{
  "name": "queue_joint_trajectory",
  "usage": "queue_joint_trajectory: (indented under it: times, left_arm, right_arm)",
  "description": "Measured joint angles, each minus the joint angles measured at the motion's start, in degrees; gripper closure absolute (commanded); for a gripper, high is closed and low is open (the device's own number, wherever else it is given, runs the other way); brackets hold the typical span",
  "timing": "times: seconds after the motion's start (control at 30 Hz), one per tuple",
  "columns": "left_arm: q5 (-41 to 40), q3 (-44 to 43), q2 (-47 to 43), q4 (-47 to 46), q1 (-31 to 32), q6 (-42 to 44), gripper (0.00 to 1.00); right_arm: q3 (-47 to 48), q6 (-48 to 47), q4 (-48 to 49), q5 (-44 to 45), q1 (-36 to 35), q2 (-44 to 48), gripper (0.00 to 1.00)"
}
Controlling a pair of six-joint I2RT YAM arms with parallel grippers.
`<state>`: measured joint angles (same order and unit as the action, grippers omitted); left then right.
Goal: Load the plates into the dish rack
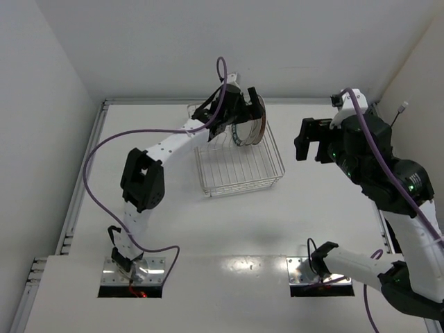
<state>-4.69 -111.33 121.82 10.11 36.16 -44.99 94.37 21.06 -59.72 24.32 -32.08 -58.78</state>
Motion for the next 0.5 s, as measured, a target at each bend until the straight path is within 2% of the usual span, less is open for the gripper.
queue_joint_trajectory:
  times: [0.13, 0.23, 0.33, 0.5]
  left_arm:
    - [1.01, 1.29, -6.12, 6.03, 1.27, 4.61, 0.01]
    - [-0.83, 7.15, -15.43, 8.55, 2.95, 9.53, 0.01]
    - [-5.86, 18.51, -28.98, 8.59, 5.09, 16.06, 0.01]
    - [-19.61, 41.59, -49.09, 5.33, 7.3, 24.2, 0.01]
  right_arm:
    - [0.42, 0.02, -0.5, -0.09, 0.02, -2.58, 0.0]
    - [-0.48, 0.04, 0.39, -3.26, 0.02, -4.13, 0.0]
    - [-4.46, 0.33, 3.21, -8.22, 0.02, -3.89, 0.0]
    - [-9.57, 1.53, 6.23, -11.32, 0.0, -1.55, 0.0]
